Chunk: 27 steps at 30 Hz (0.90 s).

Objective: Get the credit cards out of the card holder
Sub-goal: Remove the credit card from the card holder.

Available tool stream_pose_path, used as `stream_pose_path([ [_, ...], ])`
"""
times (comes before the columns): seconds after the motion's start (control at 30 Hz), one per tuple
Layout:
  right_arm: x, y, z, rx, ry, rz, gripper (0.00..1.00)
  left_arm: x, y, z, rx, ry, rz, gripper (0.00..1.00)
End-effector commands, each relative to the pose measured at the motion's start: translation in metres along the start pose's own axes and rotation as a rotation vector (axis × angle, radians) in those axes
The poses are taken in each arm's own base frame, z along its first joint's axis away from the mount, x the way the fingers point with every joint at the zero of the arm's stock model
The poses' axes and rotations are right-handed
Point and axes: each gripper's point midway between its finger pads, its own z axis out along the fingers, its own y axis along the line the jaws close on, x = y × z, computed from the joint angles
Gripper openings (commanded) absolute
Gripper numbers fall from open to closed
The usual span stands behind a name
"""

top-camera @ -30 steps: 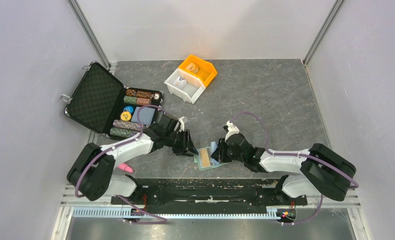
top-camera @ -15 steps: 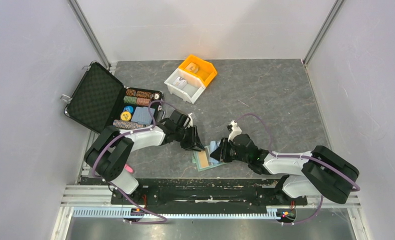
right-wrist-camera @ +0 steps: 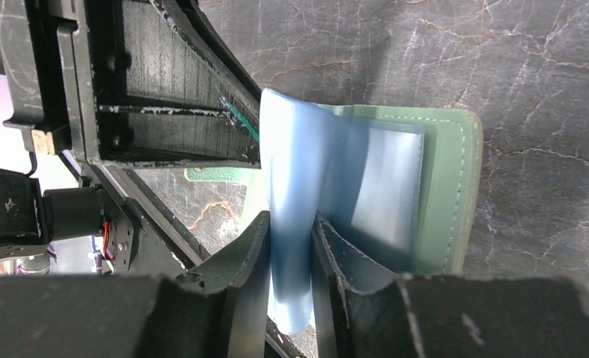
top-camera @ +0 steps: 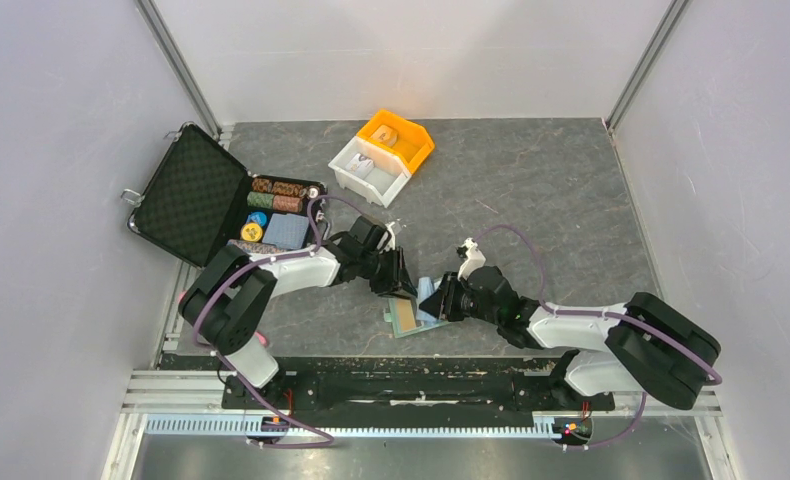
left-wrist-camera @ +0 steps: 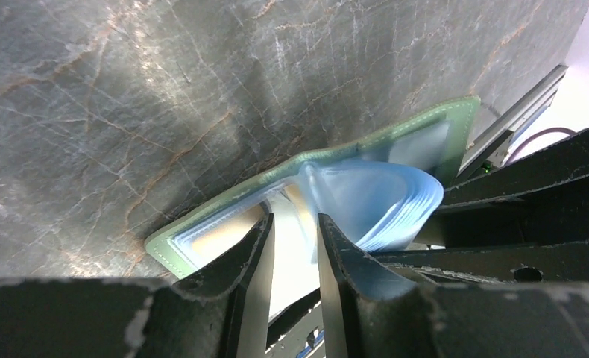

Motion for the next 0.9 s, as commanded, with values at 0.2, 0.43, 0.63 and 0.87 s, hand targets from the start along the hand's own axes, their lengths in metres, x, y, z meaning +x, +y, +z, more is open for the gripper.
stream_pose_path([
  [0.2, -0.018, 0.01, 0.006, -0.018, -0.045, -0.005, 0.39, 0.002, -0.033, 0.008, 0.119, 0.041, 0.055, 0.34],
  [0.43, -0.03, 0.008, 0.002, 0.045, -0.06, -0.05, 0.6, 0.006, -0.045, 0.005, 0.162, 0.052, 0.068, 0.34],
  [0.63, -0.039, 0.003, -0.007, 0.109, -0.077, -0.076, 0.73, 0.005, -0.06, 0.005, 0.208, 0.052, 0.085, 0.35],
  [0.87, -0.065, 0.001, -0.027, 0.204, -0.136, -0.149, 0.77, 0.007, -0.061, 0.009, 0.213, 0.063, 0.086, 0.35],
])
